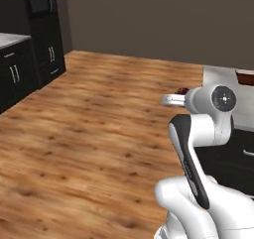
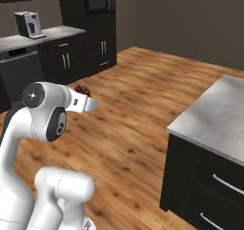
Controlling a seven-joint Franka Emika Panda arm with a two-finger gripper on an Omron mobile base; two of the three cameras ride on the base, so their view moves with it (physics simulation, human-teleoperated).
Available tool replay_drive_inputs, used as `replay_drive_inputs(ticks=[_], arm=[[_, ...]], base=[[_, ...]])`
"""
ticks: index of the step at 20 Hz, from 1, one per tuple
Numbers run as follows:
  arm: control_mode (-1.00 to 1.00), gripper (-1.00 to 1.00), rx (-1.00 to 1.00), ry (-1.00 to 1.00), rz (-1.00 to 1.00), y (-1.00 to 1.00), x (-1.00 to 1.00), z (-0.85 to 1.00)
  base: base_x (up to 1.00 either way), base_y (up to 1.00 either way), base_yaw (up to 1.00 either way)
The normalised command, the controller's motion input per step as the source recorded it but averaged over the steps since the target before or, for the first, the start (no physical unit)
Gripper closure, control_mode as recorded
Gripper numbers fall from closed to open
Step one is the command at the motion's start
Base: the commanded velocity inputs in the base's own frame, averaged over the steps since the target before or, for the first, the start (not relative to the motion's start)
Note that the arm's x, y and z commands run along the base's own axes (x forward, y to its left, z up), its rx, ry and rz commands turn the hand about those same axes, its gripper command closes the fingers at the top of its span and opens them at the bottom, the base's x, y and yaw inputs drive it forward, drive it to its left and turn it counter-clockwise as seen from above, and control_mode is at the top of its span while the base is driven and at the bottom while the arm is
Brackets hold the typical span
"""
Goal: Take the cake and donut from the fridge and place them on the empty tray on the dining counter.
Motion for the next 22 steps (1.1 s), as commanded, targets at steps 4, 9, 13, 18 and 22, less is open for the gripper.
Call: replay_drive_inputs(ticks=[4, 9, 13, 18, 22], arm=[[1.0, 1.0, 0.0, 0.0, 0.0, 0.0, 0.0, 0.0], [1.0, 1.0, 0.0, 0.0, 0.0, 0.0, 0.0, 0.0], [1.0, 1.0, 0.0, 0.0, 0.0, 0.0, 0.0, 0.0], [1.0, 1.0, 0.0, 0.0, 0.0, 0.0, 0.0, 0.0], [1.0, 1.0, 0.0, 0.0, 0.0, 0.0, 0.0, 0.0]], base=[[0.55, 0.42, -0.4], [0.61, 0.4, -0.4], [0.72, 0.4, -0.35], [0.78, 0.44, -0.32], [0.83, 0.48, -0.3]])
